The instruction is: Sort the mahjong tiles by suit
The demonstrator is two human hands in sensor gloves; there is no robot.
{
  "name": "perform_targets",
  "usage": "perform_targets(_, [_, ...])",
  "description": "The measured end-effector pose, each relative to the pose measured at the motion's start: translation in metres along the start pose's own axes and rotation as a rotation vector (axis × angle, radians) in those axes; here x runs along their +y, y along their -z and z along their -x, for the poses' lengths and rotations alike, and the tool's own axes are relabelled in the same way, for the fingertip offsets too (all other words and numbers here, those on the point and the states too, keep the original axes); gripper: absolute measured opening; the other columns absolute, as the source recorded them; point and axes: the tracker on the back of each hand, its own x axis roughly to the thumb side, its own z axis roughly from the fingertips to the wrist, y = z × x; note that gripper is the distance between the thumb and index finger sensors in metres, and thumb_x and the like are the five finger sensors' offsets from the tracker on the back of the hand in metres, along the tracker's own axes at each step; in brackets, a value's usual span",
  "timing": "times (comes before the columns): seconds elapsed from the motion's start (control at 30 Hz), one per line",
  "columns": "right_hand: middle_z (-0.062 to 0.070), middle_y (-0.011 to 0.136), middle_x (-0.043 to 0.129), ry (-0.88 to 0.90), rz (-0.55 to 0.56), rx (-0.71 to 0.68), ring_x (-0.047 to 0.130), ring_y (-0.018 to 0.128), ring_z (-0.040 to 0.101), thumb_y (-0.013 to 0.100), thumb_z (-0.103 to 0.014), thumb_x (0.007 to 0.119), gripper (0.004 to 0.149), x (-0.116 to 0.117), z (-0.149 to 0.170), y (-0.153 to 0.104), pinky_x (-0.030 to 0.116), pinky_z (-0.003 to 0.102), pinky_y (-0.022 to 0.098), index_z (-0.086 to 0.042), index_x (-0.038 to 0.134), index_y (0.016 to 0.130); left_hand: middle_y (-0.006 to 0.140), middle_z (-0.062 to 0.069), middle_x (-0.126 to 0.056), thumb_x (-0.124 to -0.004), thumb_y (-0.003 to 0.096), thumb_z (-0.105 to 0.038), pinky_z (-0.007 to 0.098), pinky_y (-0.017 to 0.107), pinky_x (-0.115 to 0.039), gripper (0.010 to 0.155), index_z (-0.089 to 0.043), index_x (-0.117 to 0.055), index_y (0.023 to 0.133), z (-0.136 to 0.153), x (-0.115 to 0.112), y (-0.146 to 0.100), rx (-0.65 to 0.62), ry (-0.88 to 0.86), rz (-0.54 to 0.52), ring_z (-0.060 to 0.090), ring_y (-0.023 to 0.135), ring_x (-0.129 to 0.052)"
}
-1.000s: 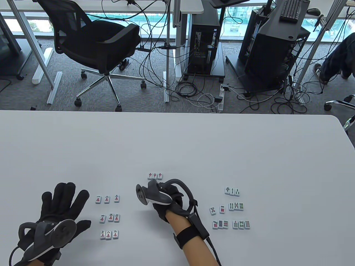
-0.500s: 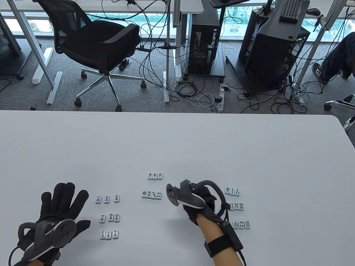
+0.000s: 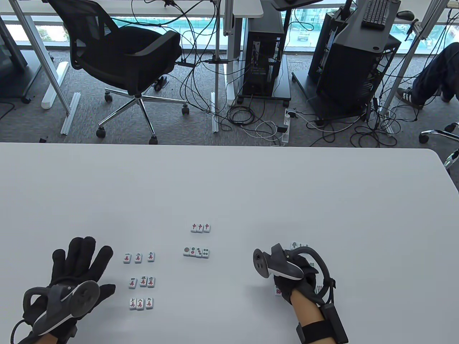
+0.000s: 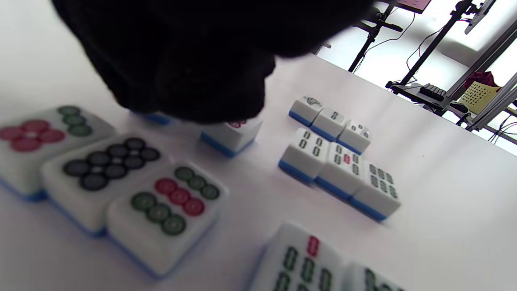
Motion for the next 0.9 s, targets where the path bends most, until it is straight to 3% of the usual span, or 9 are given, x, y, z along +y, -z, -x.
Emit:
perform_targets(0.2, [-0.002,0.034,0.096,-0.015,0.015,-0.037,0.086,0.006,0.009,0.037,-0.037,0.086,0.056,0.004,-0.010,0.007,0.078,0.023,0.003,-0.013,0.076,0.086,0.116,-0.012,0.001,-0.059,0.0323,-0.076,0.053,0.085,-0.018,0.088,-0.049,-0.020,0.106,-0.001,0.001,0.000,-0.009,-0.002,0.009,0.021,0.116,-0.006])
perform_targets(0.37, [-0.001,0.034,0.096,-0.044,-0.064,-0.031,0.086,0.006,0.009,0.037,-0.037,0.087,0.057,-0.010,-0.021,0.019,0.078,0.023,0.003,-0.007,0.078,0.085,0.116,-0.012,0.001,-0.059,0.0324,-0.076,0.053,0.085,-0.018,0.088,-0.049,-0.020,0.106,-0.002,0.004,0.000,-0.011,-0.004,-0.004,0.021,0.116,-0.006])
perform_targets(0.5, [-0.001,0.035,0.097,0.049,0.231,-0.073,0.087,0.007,0.009,0.037,-0.037,0.087,0.058,-0.046,-0.053,0.025,0.079,0.024,0.003,-0.006,0.078,0.085,0.116,-0.012,0.001,-0.059,0.0324,-0.076,0.053,0.085,-0.018,0.088,-0.049,-0.019,0.106,-0.002,0.007,-0.002,-0.014,-0.011,-0.015,0.021,0.116,-0.006])
perform_targets(0.6, [-0.001,0.036,0.097,0.153,0.299,-0.119,0.087,0.007,0.010,0.037,-0.037,0.086,0.058,-0.063,-0.080,0.033,0.079,0.024,0.004,-0.006,0.077,0.085,0.116,-0.012,0.001,-0.059,0.0324,-0.076,0.053,0.085,-0.018,0.088,-0.049,-0.019,0.106,-0.004,0.010,-0.002,-0.019,-0.009,-0.025,0.021,0.116,-0.006])
perform_targets(0.7, [0.000,0.037,0.097,0.142,0.240,-0.131,0.088,0.008,0.010,0.037,-0.037,0.086,0.058,-0.072,-0.109,0.046,0.079,0.024,0.005,-0.006,0.077,0.086,0.115,-0.011,0.001,-0.059,0.0324,-0.076,0.053,0.085,-0.018,0.088,-0.049,-0.019,0.106,-0.004,0.012,-0.003,-0.021,-0.016,-0.032,0.021,0.116,-0.006])
perform_targets(0.9, [0.000,0.039,0.097,0.078,0.121,-0.096,0.088,0.010,0.010,0.038,-0.036,0.086,0.057,-0.072,-0.130,0.064,0.080,0.024,0.006,-0.006,0.077,0.086,0.116,-0.012,0.000,-0.059,0.0324,-0.076,0.053,0.085,-0.018,0.088,-0.049,-0.020,0.106,-0.004,0.017,-0.004,-0.032,-0.031,-0.058,0.021,0.116,-0.006])
